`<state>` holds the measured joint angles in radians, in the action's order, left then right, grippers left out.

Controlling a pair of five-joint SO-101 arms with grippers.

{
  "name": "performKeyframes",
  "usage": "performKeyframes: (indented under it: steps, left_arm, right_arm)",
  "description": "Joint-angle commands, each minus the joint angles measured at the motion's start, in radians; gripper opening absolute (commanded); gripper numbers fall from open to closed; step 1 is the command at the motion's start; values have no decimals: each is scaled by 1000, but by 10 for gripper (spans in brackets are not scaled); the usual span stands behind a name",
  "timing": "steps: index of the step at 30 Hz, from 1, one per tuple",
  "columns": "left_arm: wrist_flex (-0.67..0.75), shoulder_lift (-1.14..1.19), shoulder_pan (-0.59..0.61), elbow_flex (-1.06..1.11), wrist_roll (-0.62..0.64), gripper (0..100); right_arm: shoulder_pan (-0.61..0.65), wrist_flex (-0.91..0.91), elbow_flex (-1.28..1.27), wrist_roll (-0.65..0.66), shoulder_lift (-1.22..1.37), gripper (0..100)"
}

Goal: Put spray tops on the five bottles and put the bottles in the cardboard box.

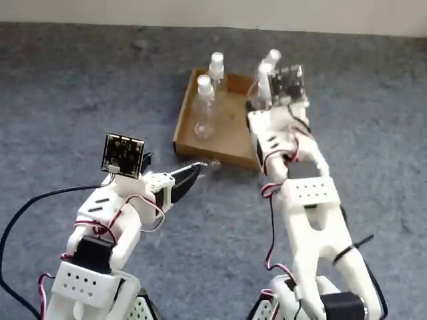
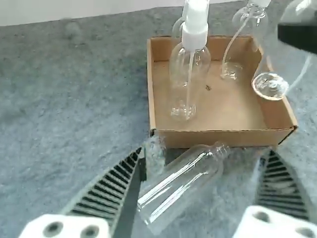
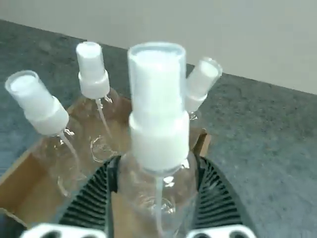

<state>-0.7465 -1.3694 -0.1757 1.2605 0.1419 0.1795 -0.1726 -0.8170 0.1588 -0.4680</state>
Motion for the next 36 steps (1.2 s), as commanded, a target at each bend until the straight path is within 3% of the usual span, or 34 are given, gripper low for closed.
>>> performKeyframes:
  steps: [1, 6, 14, 36]
  left_arm:
    - [26, 1, 12, -5, -6, 298]
    - [26, -4, 12, -4, -6, 298]
    - [26, -5, 12, -2, -6, 298]
    - [26, -5, 12, -2, -6, 298]
  right_arm:
    - [-7, 136, -5, 9, 38, 3]
    - [-7, 147, 122, -61, 200, 3]
    - [-7, 151, 275, -68, 404, 3]
    - [-8, 154, 398, -68, 567, 3]
